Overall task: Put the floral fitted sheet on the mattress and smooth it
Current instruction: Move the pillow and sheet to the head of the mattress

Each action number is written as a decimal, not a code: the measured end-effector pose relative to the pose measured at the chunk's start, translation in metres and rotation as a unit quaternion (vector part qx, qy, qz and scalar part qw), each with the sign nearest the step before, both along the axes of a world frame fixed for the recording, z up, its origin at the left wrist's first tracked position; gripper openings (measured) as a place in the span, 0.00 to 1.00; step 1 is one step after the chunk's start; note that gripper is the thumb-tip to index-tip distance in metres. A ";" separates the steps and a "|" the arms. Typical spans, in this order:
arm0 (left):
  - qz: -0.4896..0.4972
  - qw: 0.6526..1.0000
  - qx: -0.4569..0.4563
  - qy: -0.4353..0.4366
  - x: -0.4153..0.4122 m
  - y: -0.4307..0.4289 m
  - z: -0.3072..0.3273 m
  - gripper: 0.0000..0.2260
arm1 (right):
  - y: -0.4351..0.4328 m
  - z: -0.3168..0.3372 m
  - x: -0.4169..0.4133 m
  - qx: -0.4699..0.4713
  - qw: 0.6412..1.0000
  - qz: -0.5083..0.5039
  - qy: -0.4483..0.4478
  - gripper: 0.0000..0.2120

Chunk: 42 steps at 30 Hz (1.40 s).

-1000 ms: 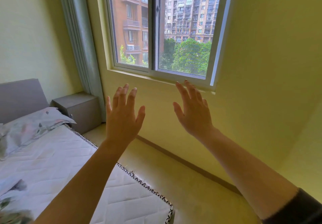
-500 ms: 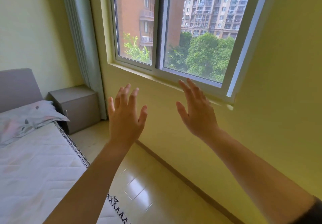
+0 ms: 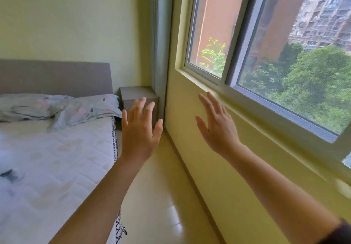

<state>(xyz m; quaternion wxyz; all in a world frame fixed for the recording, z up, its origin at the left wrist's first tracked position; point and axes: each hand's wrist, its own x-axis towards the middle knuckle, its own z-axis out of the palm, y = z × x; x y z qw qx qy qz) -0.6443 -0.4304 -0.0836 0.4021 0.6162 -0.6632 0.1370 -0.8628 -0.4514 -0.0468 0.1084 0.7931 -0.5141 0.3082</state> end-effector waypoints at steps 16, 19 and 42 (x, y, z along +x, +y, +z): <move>0.257 0.965 0.053 -0.029 0.076 -0.126 -0.033 0.21 | -0.242 -0.046 0.120 0.037 0.967 0.251 -0.022 0.27; 0.277 0.959 0.058 -0.032 0.107 -0.174 -0.042 0.22 | -0.303 -0.050 0.159 0.034 0.962 0.269 -0.016 0.27; 0.415 0.897 0.150 0.030 0.360 -0.660 -0.094 0.20 | -0.841 -0.096 0.445 0.085 0.925 0.364 0.063 0.27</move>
